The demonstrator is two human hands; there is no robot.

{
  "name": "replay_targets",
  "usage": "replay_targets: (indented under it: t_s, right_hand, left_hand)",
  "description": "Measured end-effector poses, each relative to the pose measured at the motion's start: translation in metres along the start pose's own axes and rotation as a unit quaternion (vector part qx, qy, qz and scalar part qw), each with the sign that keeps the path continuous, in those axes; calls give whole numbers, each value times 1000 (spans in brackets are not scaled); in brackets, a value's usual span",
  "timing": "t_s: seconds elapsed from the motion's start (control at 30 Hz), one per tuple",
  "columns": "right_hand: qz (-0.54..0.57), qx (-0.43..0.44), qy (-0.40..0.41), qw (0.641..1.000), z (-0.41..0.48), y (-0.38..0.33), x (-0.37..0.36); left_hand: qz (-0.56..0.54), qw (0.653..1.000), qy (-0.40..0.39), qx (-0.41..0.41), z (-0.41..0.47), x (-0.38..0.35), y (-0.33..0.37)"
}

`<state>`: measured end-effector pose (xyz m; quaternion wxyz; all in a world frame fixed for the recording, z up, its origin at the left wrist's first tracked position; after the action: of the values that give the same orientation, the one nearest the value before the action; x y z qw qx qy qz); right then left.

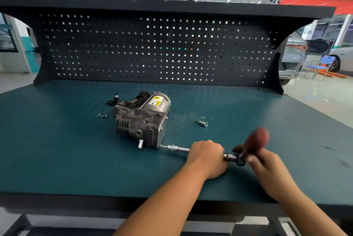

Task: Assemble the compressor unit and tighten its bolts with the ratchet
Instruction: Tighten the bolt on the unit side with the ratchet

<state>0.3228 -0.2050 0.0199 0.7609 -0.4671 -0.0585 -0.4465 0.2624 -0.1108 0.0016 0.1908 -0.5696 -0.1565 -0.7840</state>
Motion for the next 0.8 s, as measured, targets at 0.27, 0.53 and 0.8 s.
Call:
replay_targets:
  t_s: [0.27,0.53,0.8]
  right_hand:
    - [-13,-302,44,952,28,58,-19]
    - [199,-224,20,954,17,45,-20]
    - [168,-87,-77,979,-1,5,-20]
  left_hand:
    - [-27,999,35,18,-2,5,-5]
    - [-6,999,-6,43,-1,-2,-10]
    - [-2,998,-28,57,2,-5,-13]
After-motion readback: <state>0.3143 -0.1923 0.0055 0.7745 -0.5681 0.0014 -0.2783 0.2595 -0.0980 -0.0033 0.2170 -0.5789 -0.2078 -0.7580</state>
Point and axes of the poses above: each hand's wrist, its own z-axis towards the middle knuckle, its own x-axis out of the back of the hand, y = z × x, the point moved 10 cm from there along z, towards the middle knuckle
